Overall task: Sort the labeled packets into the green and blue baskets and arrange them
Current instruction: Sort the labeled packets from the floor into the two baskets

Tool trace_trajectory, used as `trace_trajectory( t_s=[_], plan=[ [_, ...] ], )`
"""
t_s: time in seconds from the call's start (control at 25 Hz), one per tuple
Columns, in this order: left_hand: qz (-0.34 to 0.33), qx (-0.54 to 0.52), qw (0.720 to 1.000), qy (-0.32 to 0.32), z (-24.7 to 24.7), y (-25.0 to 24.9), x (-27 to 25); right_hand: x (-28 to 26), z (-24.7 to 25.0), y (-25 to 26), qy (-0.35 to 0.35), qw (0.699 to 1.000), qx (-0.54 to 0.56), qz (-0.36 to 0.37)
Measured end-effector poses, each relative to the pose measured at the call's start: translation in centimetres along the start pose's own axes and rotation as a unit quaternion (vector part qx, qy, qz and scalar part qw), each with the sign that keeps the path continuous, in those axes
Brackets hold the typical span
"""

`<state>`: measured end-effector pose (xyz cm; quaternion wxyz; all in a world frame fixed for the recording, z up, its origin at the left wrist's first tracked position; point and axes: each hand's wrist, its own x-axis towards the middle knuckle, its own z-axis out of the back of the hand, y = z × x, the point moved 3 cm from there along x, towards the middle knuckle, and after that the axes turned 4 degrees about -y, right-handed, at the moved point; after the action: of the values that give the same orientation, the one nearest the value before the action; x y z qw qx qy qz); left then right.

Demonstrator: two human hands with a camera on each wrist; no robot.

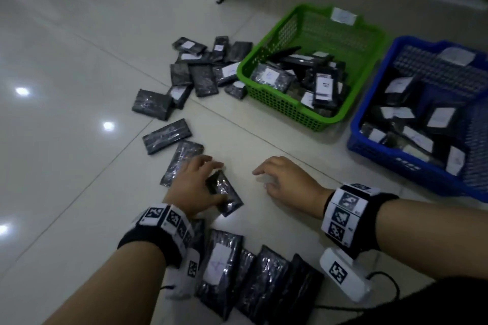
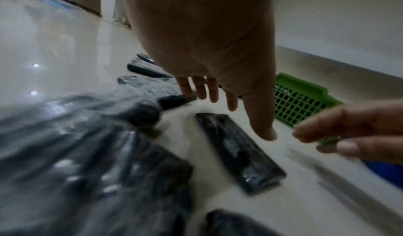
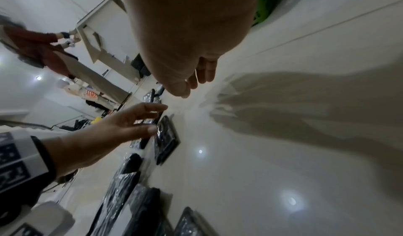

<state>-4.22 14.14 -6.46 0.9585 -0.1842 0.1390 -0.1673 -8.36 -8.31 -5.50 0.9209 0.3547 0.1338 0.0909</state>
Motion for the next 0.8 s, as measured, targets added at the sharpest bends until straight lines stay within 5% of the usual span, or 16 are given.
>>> trace_trajectory(
  t_s=[0.08, 0.36, 0.52, 0.64, 0.8],
  plan=[
    [-0.006, 0.009, 0.999, 0.042, -0.6, 1.0, -1.4, 1.0, -1.0, 1.0, 0.027, 1.000, -0.007, -0.001],
    [-0.018, -0.129, 0.991, -0.018, -1.8, 0.4, -2.2, 2.5, -2.7, 2.7, 0.044, 0.998, -0.040, -0.021],
    [-0.063, -0.045, 0.996, 0.054, -2.4, 0.1, -1.4, 2.1, -2.2, 2.2, 0.001, 0.999, -0.011, -0.053],
    [-0.008, -0.088, 0.993, 0.074, -0.6, 0.8, -1.0, 1.3, -1.9, 2.1, -0.015, 0.999, -0.005, -0.044],
    [0.056, -0.230, 0.972, 0.015, 3.0, 3.0, -2.0, 0.6, -3.9, 4.4, 0.026, 1.000, -0.003, -0.012]
  ],
)
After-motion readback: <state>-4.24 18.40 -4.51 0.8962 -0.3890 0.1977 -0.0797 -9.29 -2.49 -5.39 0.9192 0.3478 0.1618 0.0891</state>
